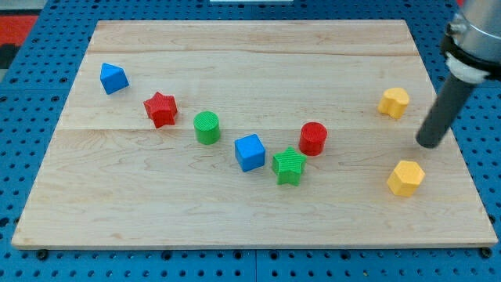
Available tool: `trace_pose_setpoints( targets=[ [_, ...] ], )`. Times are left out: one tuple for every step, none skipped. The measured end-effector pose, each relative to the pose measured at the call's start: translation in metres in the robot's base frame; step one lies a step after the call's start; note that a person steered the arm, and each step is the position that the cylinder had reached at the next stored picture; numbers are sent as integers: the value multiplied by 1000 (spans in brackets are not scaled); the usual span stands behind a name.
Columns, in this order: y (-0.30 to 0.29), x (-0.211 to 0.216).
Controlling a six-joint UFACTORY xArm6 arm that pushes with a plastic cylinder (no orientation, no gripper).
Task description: Place the yellow heart towards the top of the red circle
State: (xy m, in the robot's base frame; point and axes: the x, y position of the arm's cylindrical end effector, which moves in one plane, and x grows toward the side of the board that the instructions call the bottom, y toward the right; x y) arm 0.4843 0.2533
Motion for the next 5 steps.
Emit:
trace_pose_setpoints(
  targets=[
    [67, -27],
    [47, -97],
    [-13, -98],
    [-69, -83],
    [-105, -80]
  ],
)
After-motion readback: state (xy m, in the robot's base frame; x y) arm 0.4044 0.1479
